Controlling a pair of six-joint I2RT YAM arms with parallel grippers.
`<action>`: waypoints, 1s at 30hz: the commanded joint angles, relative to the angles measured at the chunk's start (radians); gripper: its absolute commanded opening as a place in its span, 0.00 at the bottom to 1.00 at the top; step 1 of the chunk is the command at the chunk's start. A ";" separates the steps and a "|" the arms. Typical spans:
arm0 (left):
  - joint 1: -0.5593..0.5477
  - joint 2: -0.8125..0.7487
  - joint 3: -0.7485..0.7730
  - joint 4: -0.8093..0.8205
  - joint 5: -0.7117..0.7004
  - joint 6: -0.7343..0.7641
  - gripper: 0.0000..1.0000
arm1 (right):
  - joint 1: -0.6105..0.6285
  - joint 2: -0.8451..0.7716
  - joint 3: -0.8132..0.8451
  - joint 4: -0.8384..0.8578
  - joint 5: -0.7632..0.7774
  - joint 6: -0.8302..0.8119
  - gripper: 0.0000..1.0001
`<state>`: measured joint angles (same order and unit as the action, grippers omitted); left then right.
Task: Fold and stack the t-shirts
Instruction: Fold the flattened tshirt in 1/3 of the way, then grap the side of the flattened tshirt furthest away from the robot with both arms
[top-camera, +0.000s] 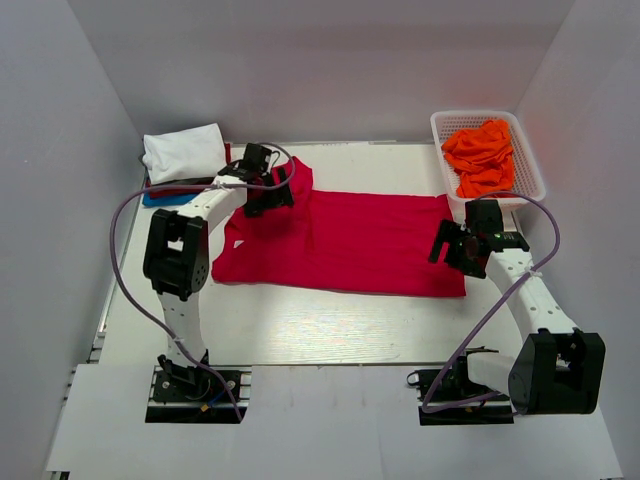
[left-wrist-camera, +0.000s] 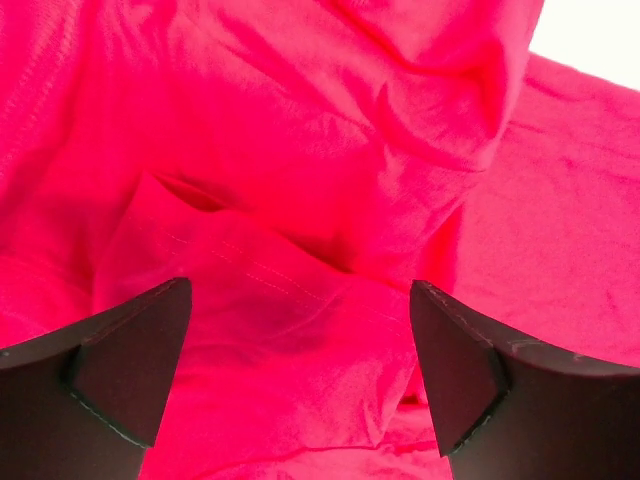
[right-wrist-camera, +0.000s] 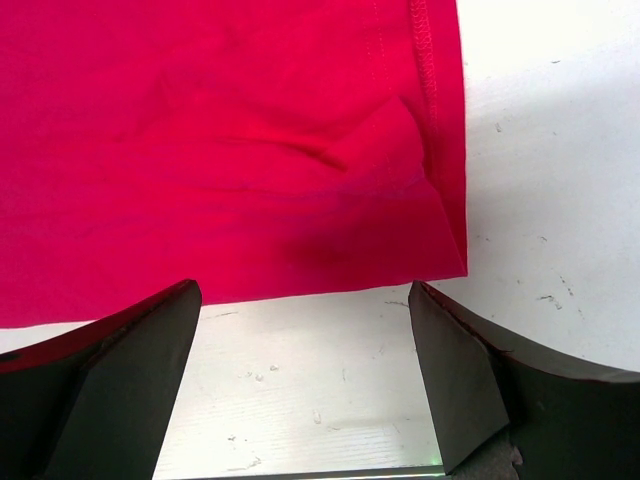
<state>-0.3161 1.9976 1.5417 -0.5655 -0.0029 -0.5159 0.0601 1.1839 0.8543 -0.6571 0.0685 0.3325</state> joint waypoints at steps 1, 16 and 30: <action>-0.003 -0.049 0.063 -0.056 -0.029 0.025 1.00 | 0.003 -0.024 0.038 0.002 -0.027 -0.009 0.90; 0.037 -0.441 -0.597 0.107 -0.091 -0.182 1.00 | 0.001 0.051 -0.119 0.207 -0.234 0.013 0.90; 0.124 -0.532 -0.937 -0.002 -0.014 -0.366 1.00 | -0.006 0.154 -0.314 0.235 -0.156 0.123 0.90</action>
<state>-0.2035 1.4601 0.7322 -0.3462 -0.0578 -0.8150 0.0540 1.3273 0.6426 -0.3744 -0.1123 0.4191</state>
